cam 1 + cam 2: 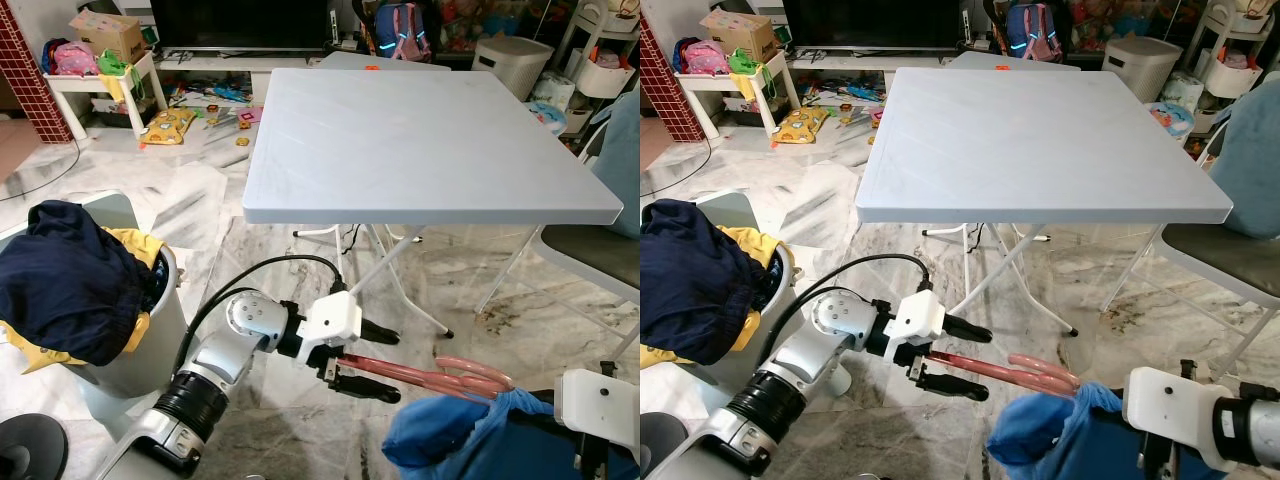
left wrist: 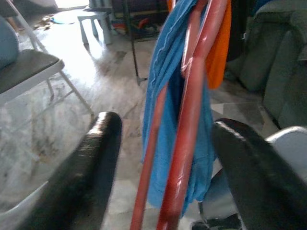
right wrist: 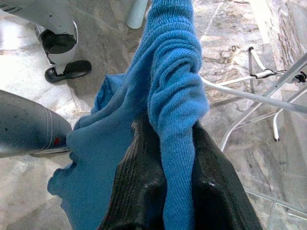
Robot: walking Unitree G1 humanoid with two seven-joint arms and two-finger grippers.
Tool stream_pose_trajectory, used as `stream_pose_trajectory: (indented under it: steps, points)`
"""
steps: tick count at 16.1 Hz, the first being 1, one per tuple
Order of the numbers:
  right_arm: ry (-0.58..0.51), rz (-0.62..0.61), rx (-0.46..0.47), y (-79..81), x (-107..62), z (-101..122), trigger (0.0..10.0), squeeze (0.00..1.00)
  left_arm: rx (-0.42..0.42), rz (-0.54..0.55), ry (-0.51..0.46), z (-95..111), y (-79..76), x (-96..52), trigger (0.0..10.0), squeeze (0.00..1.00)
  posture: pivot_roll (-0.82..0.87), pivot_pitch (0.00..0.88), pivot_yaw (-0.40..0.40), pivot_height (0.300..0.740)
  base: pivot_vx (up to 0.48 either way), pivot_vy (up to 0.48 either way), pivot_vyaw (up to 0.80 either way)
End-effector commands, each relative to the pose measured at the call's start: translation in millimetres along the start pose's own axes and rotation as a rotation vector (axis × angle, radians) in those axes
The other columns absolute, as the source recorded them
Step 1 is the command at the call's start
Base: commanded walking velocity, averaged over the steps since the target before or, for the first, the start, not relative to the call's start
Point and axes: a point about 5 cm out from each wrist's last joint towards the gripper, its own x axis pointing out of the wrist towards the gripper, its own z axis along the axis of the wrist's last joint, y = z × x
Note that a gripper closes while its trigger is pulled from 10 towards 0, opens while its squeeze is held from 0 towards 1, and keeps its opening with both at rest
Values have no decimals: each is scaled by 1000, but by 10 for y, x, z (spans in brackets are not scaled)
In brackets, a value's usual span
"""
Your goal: Hang hanger
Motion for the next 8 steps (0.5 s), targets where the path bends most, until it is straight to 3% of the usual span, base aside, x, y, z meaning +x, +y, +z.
stream_pose_trajectory:
  steps: [1, 8]
  points:
    - [-17, -5, -31, -44, -31, 81, 10000, 0, 21, -39, 10, 26, 2, 25, 0, 0, -70, 0, -15, 740, 0, 0, 0]
    - [-27, -12, -37, -90, -37, 109, 10000, 0, 25, -57, 19, 16, 13, 53, 0, 0, -74, 0, -20, 740, 0, 0, 0]
